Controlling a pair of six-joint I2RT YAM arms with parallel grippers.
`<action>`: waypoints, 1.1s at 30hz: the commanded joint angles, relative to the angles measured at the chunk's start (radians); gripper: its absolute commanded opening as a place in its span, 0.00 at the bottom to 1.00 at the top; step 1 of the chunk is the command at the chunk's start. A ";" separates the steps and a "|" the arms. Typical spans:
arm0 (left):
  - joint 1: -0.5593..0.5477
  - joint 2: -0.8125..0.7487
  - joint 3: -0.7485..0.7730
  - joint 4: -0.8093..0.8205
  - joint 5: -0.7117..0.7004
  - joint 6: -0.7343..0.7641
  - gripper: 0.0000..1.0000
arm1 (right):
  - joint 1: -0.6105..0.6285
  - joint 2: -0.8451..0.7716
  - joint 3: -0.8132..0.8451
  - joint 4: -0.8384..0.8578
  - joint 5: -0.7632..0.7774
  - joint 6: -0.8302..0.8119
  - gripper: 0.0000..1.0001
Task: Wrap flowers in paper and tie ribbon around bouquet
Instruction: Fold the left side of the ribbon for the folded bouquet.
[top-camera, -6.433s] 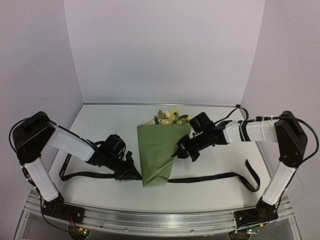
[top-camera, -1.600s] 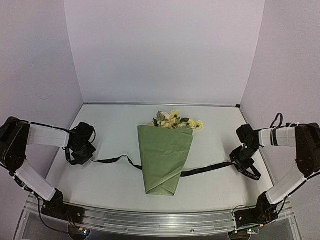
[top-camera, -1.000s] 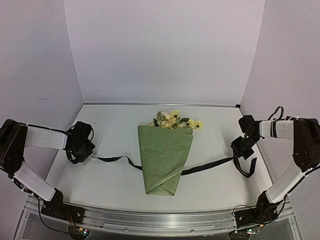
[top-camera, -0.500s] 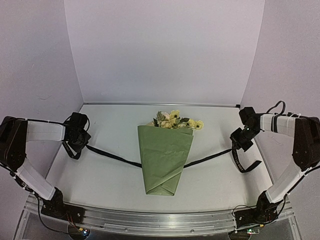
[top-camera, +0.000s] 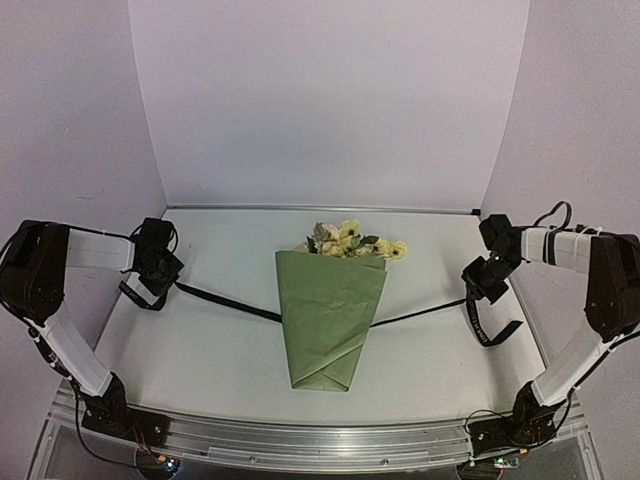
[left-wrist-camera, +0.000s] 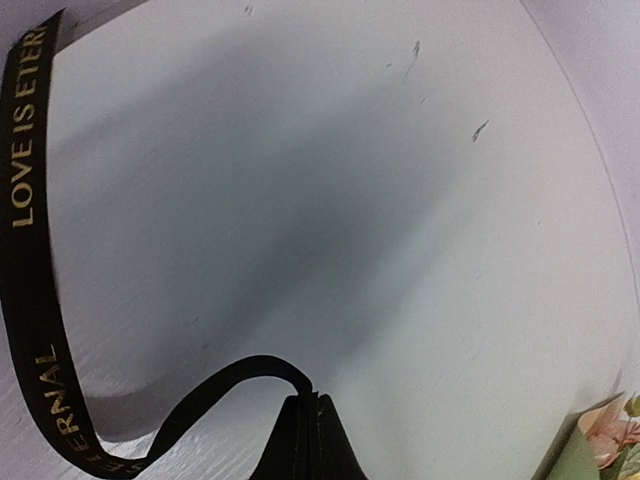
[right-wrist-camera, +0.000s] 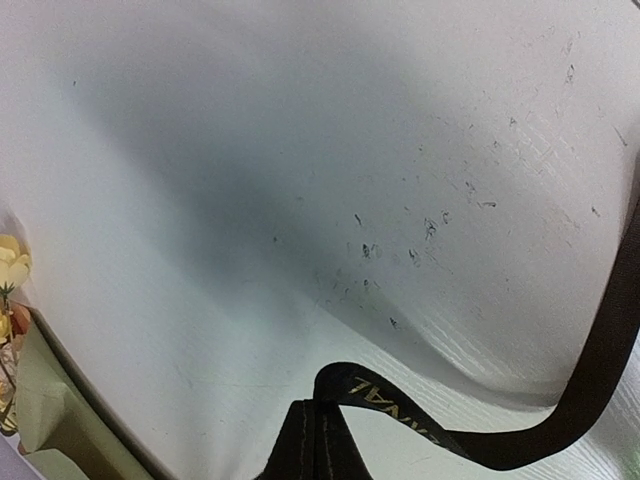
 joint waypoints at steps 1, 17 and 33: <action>0.029 0.009 0.105 0.062 0.058 0.060 0.00 | -0.003 -0.008 0.057 0.003 0.056 -0.027 0.00; -0.040 -0.195 -0.051 0.311 0.195 0.224 0.00 | 0.042 0.002 0.198 -0.055 -0.079 -0.138 0.00; -0.826 0.349 0.629 0.064 0.389 1.117 0.00 | 0.076 0.059 0.164 -0.033 -0.160 -0.110 0.00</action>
